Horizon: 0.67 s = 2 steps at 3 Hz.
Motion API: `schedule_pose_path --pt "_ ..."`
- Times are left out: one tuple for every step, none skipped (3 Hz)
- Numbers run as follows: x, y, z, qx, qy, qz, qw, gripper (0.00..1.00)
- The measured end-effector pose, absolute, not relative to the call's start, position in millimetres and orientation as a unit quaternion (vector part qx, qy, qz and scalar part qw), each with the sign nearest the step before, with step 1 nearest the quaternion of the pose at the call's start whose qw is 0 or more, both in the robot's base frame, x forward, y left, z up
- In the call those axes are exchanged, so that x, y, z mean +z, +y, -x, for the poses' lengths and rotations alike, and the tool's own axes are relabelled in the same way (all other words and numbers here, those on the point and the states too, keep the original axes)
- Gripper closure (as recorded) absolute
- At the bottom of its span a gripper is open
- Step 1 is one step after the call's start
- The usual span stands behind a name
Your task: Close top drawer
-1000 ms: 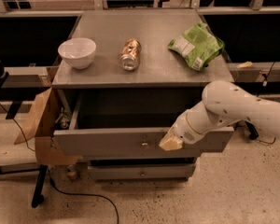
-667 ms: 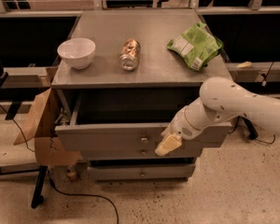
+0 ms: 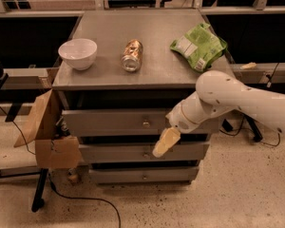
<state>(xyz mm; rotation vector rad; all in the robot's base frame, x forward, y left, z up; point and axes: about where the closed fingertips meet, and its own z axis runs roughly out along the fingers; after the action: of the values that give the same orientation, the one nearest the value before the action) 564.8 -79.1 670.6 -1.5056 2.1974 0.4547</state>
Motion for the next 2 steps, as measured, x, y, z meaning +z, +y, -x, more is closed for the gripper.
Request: schedule_pose_path --pt "675.2 -72.4 -582.6 0.161 0.794 0.541 0.225 0.00" --pt "675.0 -72.7 -581.4 0.162 0.794 0.540 0.225 0.00"
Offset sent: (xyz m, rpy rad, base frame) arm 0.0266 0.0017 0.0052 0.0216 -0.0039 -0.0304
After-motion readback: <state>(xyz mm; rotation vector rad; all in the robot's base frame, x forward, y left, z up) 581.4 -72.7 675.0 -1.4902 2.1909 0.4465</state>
